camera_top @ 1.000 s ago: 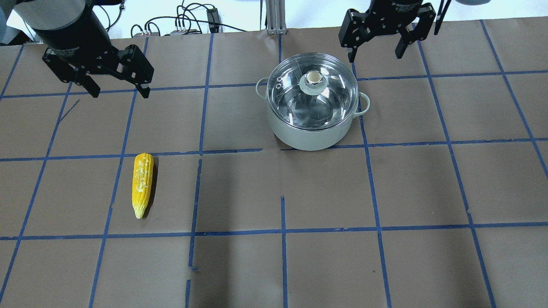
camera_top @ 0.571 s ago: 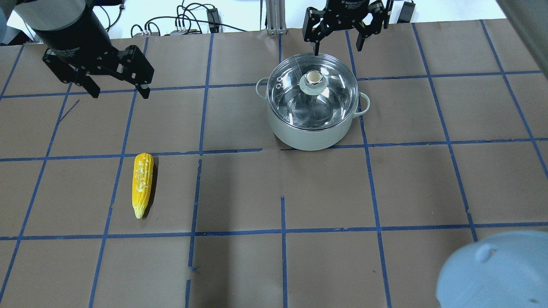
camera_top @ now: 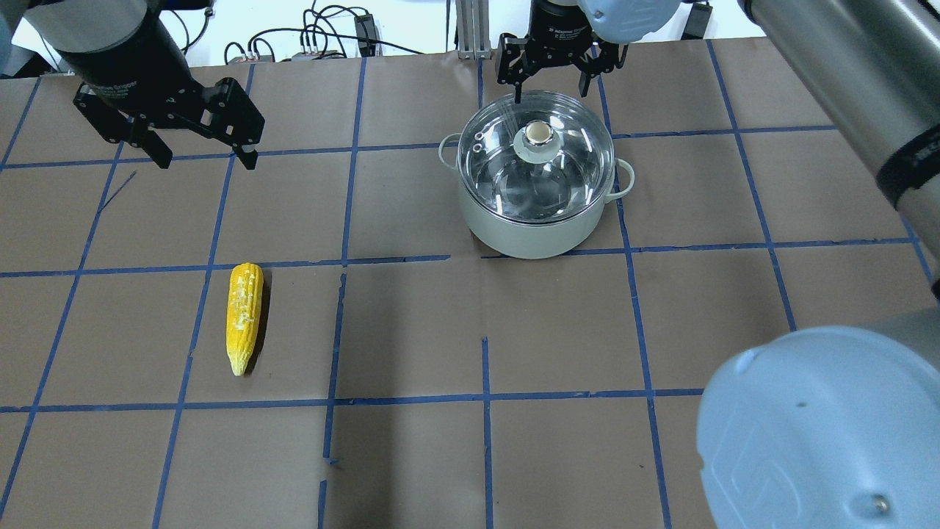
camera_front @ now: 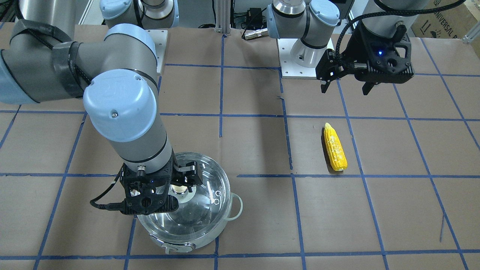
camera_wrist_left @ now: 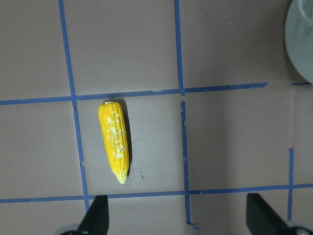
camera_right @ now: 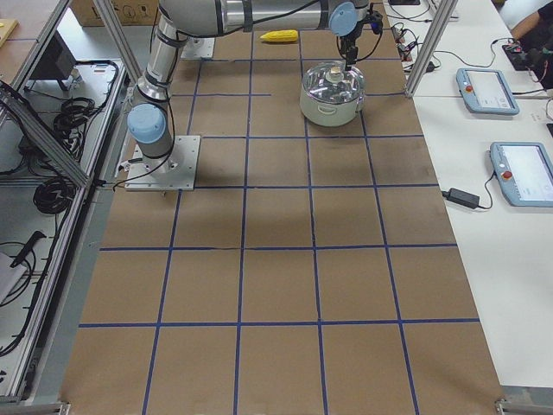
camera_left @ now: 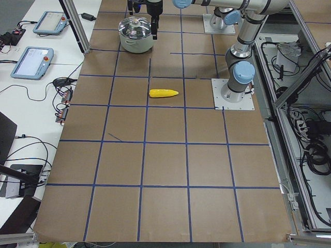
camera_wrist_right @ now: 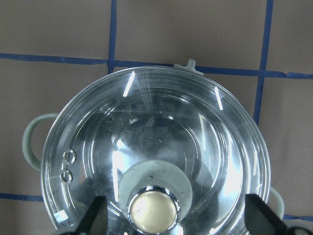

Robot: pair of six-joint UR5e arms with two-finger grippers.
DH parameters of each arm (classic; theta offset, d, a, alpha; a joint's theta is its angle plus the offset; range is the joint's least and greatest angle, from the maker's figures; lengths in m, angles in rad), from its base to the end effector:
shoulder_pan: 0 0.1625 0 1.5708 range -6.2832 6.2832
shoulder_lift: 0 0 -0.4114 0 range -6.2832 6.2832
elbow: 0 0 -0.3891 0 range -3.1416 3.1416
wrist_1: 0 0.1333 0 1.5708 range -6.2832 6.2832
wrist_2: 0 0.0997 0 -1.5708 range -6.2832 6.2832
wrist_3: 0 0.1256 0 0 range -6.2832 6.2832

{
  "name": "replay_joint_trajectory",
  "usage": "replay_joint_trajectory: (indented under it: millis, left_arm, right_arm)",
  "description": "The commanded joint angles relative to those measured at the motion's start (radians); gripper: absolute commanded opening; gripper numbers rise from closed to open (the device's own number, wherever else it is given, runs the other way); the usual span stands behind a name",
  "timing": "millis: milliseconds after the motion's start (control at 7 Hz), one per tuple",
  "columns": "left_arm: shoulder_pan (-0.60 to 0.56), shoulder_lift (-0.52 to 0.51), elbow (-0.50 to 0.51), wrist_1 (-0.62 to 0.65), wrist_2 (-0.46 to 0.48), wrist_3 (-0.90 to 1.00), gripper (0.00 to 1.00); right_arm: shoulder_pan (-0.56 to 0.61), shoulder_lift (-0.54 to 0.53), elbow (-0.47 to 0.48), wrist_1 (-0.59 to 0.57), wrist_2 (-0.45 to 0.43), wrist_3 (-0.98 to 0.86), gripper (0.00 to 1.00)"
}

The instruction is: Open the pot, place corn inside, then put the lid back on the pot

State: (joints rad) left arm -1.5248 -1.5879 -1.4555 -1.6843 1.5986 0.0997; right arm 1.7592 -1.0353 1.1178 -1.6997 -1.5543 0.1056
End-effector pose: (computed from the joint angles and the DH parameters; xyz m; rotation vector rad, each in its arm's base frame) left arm -0.1070 -0.4975 0.4849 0.0840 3.1137 0.0269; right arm 0.2647 -0.6653 0.3634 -0.1296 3.1151 -0.0678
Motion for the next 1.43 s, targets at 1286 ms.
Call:
replay_joint_trajectory:
  millis: [1286]
  left_arm:
    - [0.000,0.003,-0.005,0.000,0.001,0.000,1.00]
  right_arm:
    - [0.023,0.006,0.146,-0.192,-0.021,-0.004,0.96]
